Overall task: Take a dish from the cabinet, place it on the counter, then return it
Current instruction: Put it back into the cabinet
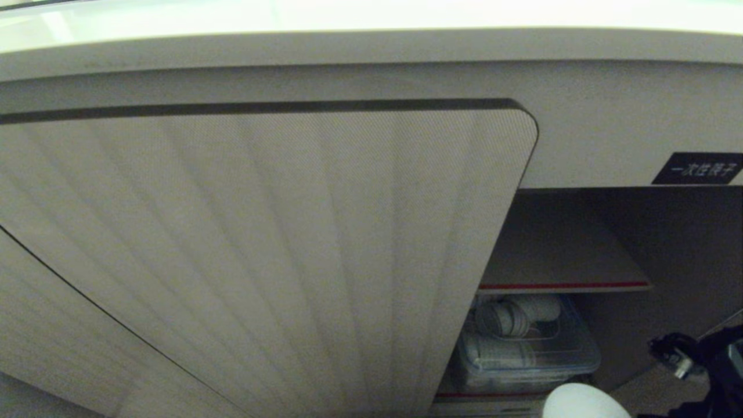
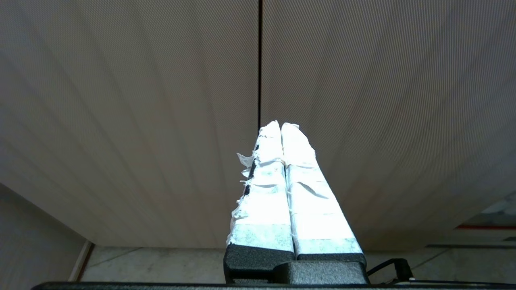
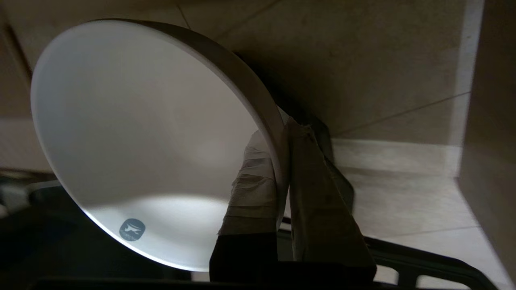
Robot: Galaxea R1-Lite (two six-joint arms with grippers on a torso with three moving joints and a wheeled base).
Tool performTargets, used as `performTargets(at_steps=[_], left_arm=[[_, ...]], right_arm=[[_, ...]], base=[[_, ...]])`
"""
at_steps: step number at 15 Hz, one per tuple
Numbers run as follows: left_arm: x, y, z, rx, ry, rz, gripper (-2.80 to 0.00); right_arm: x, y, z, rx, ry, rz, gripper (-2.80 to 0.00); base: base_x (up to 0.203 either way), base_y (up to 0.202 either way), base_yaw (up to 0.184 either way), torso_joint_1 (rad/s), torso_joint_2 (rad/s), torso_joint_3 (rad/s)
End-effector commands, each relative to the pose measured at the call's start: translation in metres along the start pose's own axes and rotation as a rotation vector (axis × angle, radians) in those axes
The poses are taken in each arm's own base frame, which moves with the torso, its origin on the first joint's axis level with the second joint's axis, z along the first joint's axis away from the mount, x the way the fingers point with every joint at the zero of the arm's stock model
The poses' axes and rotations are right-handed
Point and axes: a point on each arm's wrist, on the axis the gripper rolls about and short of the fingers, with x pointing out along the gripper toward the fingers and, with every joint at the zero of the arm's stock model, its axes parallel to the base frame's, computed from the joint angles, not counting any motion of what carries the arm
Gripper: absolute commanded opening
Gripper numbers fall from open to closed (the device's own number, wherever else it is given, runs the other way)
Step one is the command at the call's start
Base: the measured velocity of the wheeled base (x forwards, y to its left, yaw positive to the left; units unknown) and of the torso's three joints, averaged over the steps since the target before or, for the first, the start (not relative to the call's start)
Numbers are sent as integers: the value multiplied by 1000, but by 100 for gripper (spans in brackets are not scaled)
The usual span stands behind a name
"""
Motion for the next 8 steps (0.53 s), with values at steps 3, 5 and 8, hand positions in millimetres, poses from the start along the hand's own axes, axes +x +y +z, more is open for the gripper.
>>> performTargets(at_steps=[3, 5, 8], left_arm=[[0, 0, 0, -1, 0, 2, -280], [0, 0, 0, -1, -2, 0, -280], [0, 0, 0, -1, 0, 0, -280]], right_arm=[[10, 5, 13, 91, -30, 18, -280], [12, 9, 23, 134, -42, 23, -280], [13, 14, 35, 159, -73, 17, -280]], base=[[0, 0, 0, 0, 0, 0], [0, 0, 0, 0, 0, 0], [0, 0, 0, 0, 0, 0]])
